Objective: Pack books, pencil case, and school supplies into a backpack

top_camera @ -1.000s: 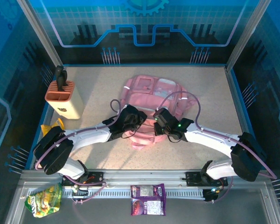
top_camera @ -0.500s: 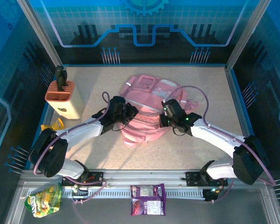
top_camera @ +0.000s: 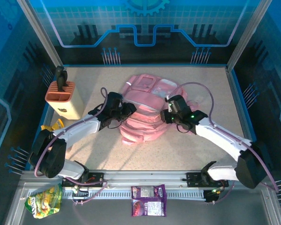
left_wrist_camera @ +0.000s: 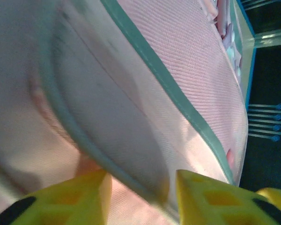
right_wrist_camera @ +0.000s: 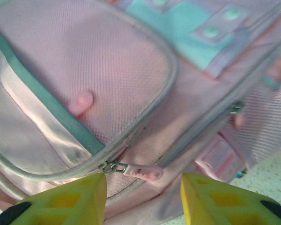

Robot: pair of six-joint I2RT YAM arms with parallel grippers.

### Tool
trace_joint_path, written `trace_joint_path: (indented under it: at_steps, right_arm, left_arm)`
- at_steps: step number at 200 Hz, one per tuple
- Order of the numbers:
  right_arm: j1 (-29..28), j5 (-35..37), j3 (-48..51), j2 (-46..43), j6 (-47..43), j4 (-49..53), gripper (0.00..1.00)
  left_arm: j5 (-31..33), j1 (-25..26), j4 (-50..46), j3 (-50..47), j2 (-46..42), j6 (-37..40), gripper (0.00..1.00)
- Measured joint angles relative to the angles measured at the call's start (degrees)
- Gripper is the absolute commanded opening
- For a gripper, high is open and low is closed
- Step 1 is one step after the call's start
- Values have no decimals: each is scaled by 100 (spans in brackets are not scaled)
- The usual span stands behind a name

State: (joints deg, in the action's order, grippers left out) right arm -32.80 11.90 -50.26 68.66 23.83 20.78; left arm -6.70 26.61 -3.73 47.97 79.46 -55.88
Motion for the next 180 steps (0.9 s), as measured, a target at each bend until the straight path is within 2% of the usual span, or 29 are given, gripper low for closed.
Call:
trace_joint_path:
  at_steps: [18, 34, 74, 95, 110, 142, 161, 180]
  right_arm:
    - [214, 17, 282, -542, -7, -11, 99]
    - [496, 118, 592, -909, 22, -28, 100]
    - [1464, 560, 1316, -1169, -2, -422, 100]
    - [2002, 848, 1703, -984, -267, -1217, 100]
    - [2345, 935, 2006, -621, -566, -2109, 100]
    - [2802, 804, 2328, 525, -1222, -3860, 100]
    - [2900, 411, 2378, 1082, -1578, -4666, 100]
    - [3001, -116, 2476, 1547, -1827, -5578, 100]
  left_arm:
    - [321, -26, -334, -149, -555, 240, 80]
    - [800, -39, -809, -229, -1169, 632, 99]
    - [2474, -391, -1484, -439, -2013, 1779, 99]
    - [3506, -737, -1062, -1047, -1967, 2608, 99]
    - [3875, -1088, -640, -1486, -1740, 3204, 99]
    - [3969, -1714, 1182, -2070, -914, 4527, 99]
    - [3530, -1965, 2570, -2422, -461, 5121, 99]
    - [2855, -2225, 3276, -2507, -109, 5396, 99]
